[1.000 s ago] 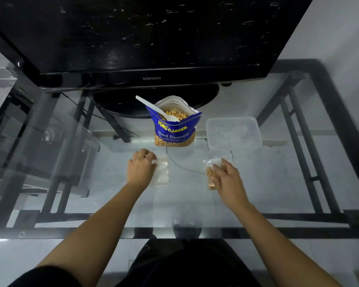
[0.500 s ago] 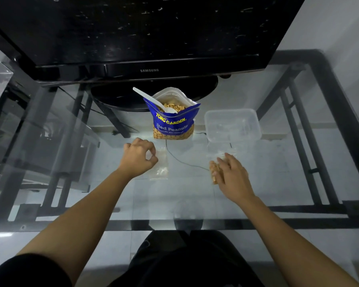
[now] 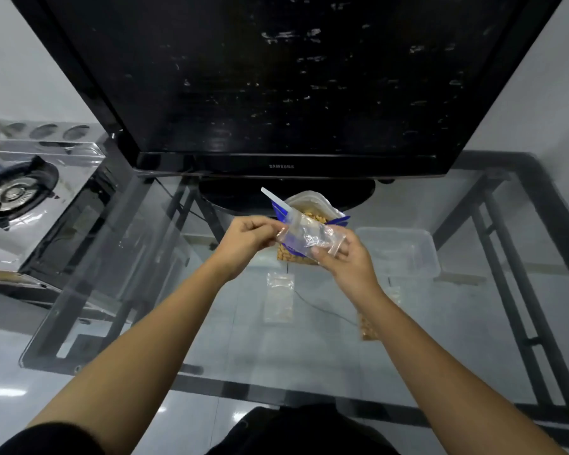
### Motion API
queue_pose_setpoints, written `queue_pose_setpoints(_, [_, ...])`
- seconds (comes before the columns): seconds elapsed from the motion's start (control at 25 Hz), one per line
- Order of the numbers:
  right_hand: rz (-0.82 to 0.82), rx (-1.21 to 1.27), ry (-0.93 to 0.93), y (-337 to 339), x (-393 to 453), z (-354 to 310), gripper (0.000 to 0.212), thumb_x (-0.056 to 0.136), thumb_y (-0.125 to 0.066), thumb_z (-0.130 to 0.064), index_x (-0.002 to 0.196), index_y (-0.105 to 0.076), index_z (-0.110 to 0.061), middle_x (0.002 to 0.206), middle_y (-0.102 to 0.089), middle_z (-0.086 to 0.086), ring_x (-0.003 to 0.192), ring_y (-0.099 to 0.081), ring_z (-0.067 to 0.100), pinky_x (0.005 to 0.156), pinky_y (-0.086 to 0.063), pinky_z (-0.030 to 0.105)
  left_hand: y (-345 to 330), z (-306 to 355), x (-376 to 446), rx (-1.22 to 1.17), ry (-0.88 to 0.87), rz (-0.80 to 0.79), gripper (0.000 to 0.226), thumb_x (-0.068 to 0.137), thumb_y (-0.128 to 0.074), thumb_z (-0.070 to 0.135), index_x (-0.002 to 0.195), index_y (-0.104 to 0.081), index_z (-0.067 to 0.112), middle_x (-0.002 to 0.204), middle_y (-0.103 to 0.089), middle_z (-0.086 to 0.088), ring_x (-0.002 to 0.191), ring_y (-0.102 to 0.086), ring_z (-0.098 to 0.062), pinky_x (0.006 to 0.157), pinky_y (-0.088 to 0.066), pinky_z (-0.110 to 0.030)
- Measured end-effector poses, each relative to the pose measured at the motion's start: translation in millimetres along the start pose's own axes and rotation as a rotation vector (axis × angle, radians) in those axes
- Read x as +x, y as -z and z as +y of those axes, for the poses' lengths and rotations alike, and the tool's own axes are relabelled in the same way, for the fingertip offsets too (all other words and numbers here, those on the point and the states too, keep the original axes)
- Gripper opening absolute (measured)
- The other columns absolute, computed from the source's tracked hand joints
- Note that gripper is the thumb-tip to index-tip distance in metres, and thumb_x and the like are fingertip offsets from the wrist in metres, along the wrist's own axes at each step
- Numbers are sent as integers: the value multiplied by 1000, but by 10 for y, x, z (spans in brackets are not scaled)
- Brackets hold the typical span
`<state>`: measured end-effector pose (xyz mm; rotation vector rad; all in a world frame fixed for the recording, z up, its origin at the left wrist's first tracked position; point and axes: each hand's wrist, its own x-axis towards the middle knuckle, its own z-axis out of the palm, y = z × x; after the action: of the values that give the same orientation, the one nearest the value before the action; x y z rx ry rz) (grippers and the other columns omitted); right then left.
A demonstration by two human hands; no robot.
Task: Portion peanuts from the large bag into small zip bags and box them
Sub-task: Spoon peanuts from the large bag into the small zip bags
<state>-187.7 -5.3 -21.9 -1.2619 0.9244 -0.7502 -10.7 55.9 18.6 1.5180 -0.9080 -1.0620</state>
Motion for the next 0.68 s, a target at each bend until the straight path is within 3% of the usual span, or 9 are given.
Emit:
queue_pose_setpoints(0.16, [-40, 21, 10, 72, 193, -216, 23, 84, -64, -11, 101, -60, -26, 100, -70, -5, 90, -67, 12, 73, -55, 25, 118, 110, 80, 25, -28, -54, 20, 84, -56, -7, 84, -65, 12, 69, -69, 4, 62, -64, -2, 57, -48, -12])
queue_pose_setpoints(0.28, [-68, 9, 11, 119, 294, -299, 23, 86, -63, -10, 107, -61, -20, 102, -70, -4, 92, -67, 12, 73, -55, 23, 119, 147, 164, -100, -14, -45, 18, 83, -63, -1, 91, -55, 14, 77, -68, -5, 68, -64, -11, 59, -50, -18])
queue_pose_setpoints(0.44, [-102, -15, -2, 157, 355, -332, 18, 85, -63, -10, 101, -62, -19, 98, -70, -2, 91, -66, 15, 74, -54, 27, 66, 156, 270, -180, 61, -55, 31, 85, -60, -1, 111, -55, 15, 68, -68, 3, 62, -59, -7, 57, -49, -16])
queue_pose_setpoints(0.68, [2, -97, 67, 234, 448, -378, 13, 82, -68, -25, 86, -65, -13, 81, -66, -4, 81, -66, 15, 73, -54, 30, 12, 203, 412, 65, -41, -85, 9, 89, -58, 6, 86, -67, 8, 66, -65, 6, 55, -56, 0, 56, -47, -14])
